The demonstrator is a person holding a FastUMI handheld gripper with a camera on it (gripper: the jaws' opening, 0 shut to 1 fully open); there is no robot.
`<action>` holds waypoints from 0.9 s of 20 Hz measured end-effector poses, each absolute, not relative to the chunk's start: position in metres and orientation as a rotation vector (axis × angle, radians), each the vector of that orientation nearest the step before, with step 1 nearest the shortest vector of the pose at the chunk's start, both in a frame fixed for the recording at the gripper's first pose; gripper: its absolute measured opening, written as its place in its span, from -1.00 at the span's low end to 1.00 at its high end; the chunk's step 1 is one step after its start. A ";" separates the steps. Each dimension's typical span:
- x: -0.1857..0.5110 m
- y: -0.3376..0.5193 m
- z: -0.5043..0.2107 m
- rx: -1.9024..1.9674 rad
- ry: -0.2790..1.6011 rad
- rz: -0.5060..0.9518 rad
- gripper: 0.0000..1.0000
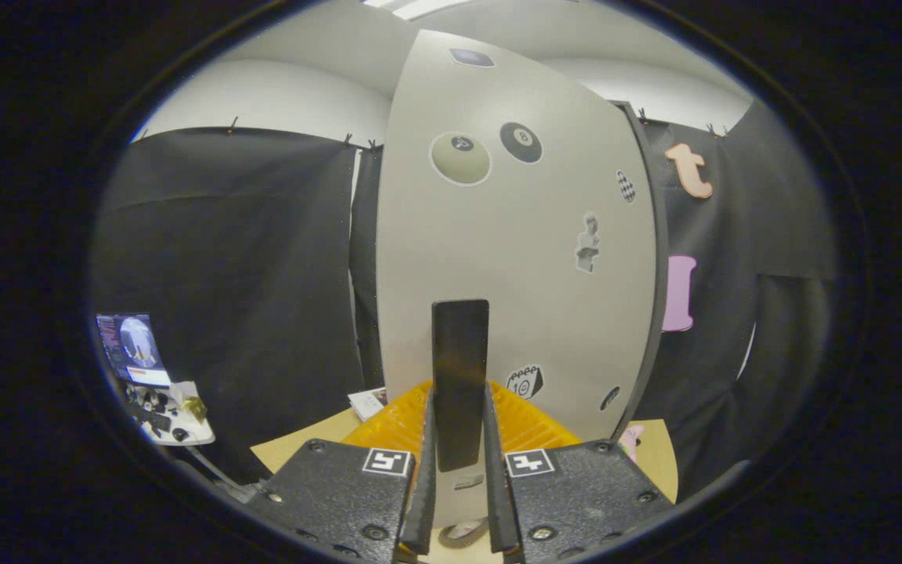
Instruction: Open the shoe cabinet door, grab the shoes and put them into the shoe cabinet, then close the shoe cabinet door.
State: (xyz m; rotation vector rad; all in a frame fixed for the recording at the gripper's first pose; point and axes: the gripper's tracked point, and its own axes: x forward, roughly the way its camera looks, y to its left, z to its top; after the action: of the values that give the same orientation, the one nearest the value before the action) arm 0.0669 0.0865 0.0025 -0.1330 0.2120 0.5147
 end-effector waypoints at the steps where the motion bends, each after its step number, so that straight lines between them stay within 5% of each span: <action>1: 0.065 0.083 0.003 -0.137 0.202 0.500 -0.39; 7: 0.072 0.048 0.009 -0.224 0.157 0.369 -0.40; 18: 0.056 -0.013 0.019 -0.227 0.124 0.241 -0.75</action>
State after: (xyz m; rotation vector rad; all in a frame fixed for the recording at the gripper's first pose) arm 0.0559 -0.0125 0.0192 -0.2274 0.1235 0.2414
